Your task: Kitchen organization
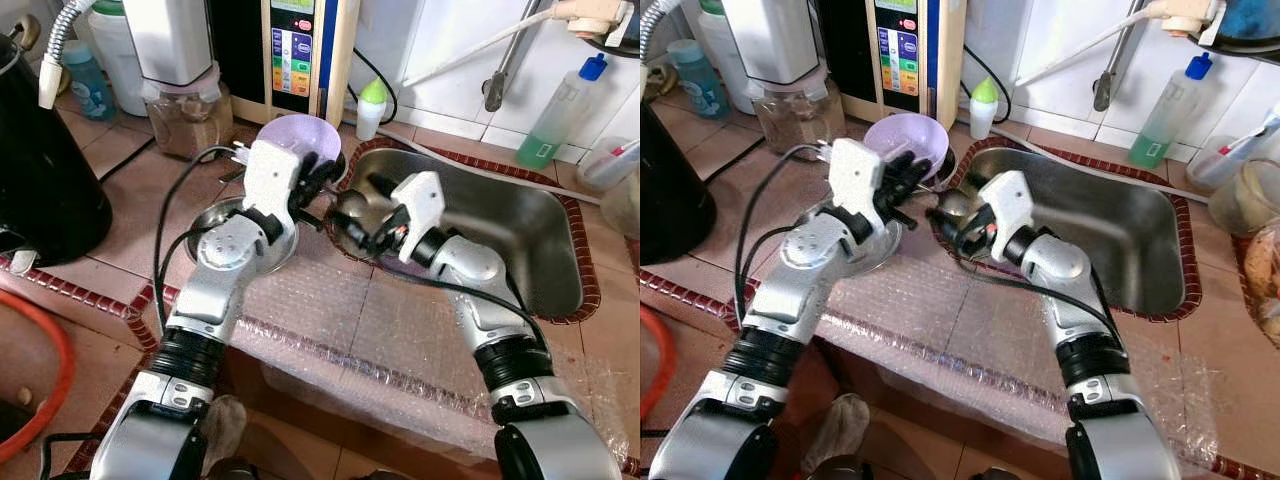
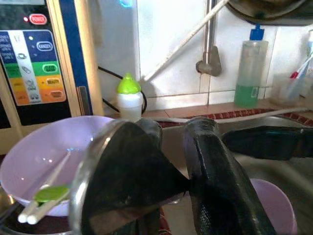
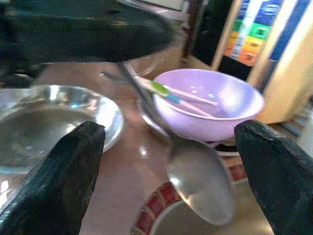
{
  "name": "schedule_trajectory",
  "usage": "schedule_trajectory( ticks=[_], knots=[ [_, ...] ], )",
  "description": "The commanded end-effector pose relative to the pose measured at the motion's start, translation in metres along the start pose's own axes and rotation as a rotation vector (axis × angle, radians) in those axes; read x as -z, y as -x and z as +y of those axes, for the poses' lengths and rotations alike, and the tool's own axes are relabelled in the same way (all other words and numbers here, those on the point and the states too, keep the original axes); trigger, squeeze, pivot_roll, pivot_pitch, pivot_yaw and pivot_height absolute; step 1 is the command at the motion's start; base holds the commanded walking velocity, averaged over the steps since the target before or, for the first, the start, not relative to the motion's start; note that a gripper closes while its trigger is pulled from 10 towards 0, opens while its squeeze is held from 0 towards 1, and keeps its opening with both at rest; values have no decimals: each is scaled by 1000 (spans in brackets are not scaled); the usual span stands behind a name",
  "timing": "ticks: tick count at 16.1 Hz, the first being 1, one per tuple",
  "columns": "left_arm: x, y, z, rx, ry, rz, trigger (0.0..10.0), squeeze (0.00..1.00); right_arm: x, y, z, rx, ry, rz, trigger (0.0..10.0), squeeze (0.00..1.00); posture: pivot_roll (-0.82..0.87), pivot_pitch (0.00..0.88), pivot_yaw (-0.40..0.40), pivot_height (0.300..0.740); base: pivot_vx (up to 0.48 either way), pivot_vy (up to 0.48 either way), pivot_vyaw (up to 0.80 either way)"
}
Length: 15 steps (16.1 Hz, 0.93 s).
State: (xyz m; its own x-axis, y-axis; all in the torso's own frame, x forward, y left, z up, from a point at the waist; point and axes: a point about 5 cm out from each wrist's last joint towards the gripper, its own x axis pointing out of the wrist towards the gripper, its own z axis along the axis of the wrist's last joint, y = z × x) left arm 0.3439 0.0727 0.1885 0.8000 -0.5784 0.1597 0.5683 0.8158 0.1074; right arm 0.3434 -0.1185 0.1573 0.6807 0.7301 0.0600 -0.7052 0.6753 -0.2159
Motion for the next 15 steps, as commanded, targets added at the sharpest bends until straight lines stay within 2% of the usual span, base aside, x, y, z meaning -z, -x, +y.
schedule_trajectory(
  ticks=[1, 4, 5, 7, 11, 15],
  knots=[
    [-6, -6, -5, 40, -22, -16, 0, 0, -2, 0, 3, -51, 29, 3, 10000, 0, 63, 8, -15, 740, 0, 0, 0],
    [-7, -9, -16, 117, -47, -17, 0, 0, 1, -6, 9, -73, 74, 22, 10000, 0, 65, 9, -10, 740, 0, 0, 0],
    [-7, -10, -21, 150, -63, -17, 0, 0, 3, -11, 11, -81, 110, 44, 4549, 0, 68, 9, -8, 740, 0, 0, 0],
    [-7, -10, -24, 164, -64, -15, 0, 0, 3, -18, 15, -83, 141, 60, 0, 0, 69, 11, -5, 740, 0, 0, 0],
    [-4, -10, -26, 172, -68, -8, 0, 0, 6, -24, 15, -61, 153, 88, 0, 0, 72, 12, -7, 740, 0, 0, 0],
    [-4, -8, -26, 180, -75, -9, 0, 0, 9, -23, 13, -38, 136, 88, 0, 0, 73, 15, -9, 740, 0, 0, 0]
  ],
)
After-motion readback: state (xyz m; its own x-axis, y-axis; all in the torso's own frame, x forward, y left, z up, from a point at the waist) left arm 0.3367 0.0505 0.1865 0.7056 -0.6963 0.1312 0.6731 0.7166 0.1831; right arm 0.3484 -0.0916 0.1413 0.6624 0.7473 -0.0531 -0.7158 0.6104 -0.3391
